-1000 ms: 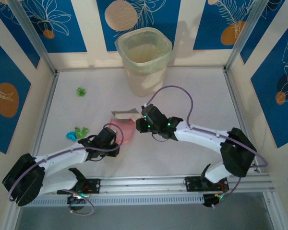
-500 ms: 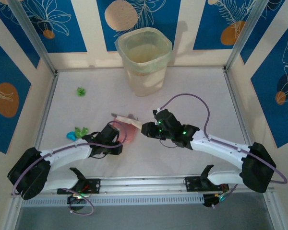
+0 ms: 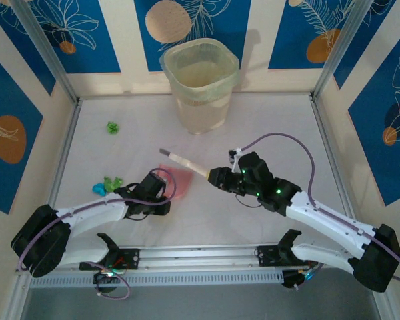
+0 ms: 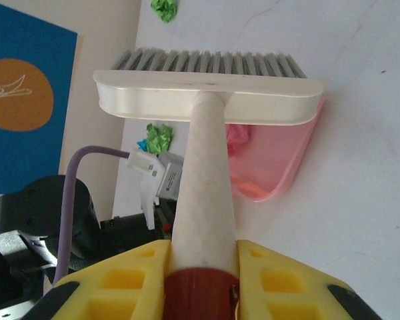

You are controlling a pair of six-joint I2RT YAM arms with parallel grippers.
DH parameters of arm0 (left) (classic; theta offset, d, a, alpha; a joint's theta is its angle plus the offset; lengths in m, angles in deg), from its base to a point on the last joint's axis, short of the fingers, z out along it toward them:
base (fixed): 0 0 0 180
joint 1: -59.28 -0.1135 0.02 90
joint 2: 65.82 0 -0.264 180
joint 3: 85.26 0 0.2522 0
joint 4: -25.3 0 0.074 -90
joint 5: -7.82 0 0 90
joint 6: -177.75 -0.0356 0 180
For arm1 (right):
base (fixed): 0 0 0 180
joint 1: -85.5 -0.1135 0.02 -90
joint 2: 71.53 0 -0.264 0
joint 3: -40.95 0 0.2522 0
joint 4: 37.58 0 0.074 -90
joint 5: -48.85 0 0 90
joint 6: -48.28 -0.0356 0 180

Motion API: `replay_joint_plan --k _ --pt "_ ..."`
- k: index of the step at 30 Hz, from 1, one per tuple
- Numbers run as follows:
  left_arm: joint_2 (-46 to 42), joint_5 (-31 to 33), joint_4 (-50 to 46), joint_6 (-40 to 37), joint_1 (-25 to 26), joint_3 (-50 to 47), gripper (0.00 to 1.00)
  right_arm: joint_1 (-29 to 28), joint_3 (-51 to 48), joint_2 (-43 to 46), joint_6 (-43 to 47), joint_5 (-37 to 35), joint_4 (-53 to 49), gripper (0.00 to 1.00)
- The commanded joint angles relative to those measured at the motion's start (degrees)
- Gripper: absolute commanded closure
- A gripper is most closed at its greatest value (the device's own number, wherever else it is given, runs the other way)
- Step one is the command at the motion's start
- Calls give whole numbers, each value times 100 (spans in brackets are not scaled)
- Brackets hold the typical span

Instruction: Sweep away the paper scraps from the table

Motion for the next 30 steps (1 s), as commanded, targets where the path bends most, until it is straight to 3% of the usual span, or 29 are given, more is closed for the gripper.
replay_joint_plan --k 1,6,10,13,20,25,30 --pt "127 -294 -345 -75 11 22 100 132 57 121 125 -239 -205 100" --pt "130 -281 -316 -100 7 18 100 234 144 -81 272 -399 -259 100" --pt "106 -289 -283 -145 10 -11 100 367 269 -561 298 225 86 100" --pt "100 -305 -267 -165 15 -12 100 296 604 -1001 548 292 -82 100" --pt "100 -337 -213 -219 9 -47 100 -298 1756 -2080 1471 -1384 -1432 100" --pt "91 -333 -134 -275 14 -56 100 -592 2246 -2680 1685 -1594 -1803 100" --pt "71 -360 -111 -329 14 -70 100 -751 2393 -2793 1764 -1131 -1909 100"
